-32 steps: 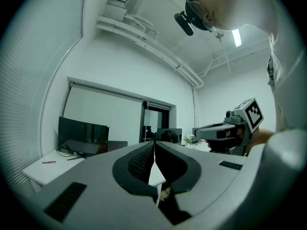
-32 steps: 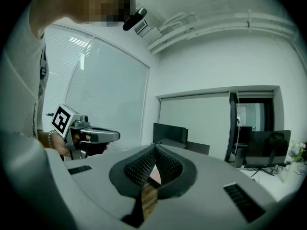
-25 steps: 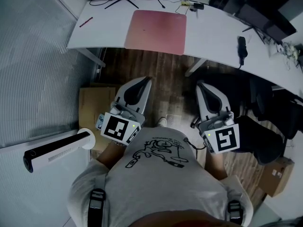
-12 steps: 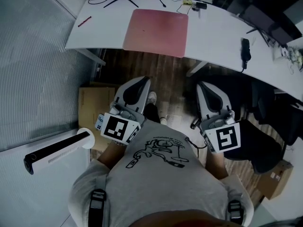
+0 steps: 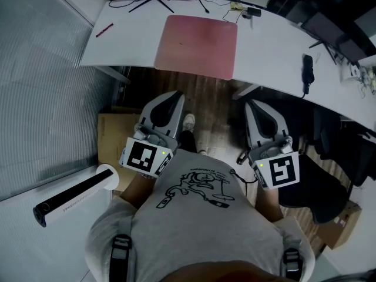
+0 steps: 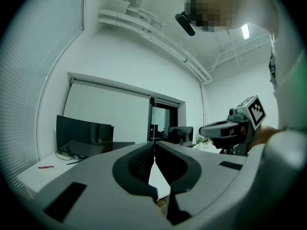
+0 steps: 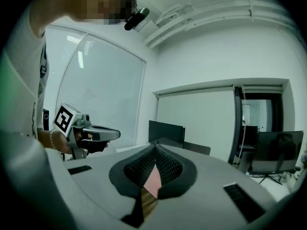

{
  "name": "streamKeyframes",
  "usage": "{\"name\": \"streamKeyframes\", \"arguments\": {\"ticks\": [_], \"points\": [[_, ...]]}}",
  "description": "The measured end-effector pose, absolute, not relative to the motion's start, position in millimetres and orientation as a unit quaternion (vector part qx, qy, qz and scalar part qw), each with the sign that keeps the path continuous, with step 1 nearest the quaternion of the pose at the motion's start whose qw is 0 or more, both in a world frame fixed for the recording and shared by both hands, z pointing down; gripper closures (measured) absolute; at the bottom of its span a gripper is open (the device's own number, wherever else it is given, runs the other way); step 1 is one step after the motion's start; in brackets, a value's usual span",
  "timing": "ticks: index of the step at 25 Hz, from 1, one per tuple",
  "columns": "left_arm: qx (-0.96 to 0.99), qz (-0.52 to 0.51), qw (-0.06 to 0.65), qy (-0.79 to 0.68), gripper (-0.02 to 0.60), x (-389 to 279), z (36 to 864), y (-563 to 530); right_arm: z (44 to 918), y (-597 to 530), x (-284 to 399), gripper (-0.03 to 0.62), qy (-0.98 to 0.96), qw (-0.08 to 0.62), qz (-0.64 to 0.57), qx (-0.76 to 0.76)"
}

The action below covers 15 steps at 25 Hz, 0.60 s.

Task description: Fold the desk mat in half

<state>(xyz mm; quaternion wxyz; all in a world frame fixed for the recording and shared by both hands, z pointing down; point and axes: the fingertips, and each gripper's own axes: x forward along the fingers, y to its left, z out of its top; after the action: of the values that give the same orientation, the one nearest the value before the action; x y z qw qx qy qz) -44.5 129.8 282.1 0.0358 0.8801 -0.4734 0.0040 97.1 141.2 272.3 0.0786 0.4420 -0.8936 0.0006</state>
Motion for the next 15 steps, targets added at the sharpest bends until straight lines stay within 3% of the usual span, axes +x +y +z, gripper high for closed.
{"name": "streamKeyframes", "arguments": {"ticks": [6, 15], "points": [[0.882, 0.003, 0.042, -0.470, 0.557, -63, 281, 87, 261, 97, 77, 0.588, -0.891, 0.066, 0.000, 0.450], [0.885, 0.003, 0.047, -0.464, 0.557, -90, 282, 12, 268, 24, 47, 0.588, -0.889, 0.106, 0.002, 0.446]]}}
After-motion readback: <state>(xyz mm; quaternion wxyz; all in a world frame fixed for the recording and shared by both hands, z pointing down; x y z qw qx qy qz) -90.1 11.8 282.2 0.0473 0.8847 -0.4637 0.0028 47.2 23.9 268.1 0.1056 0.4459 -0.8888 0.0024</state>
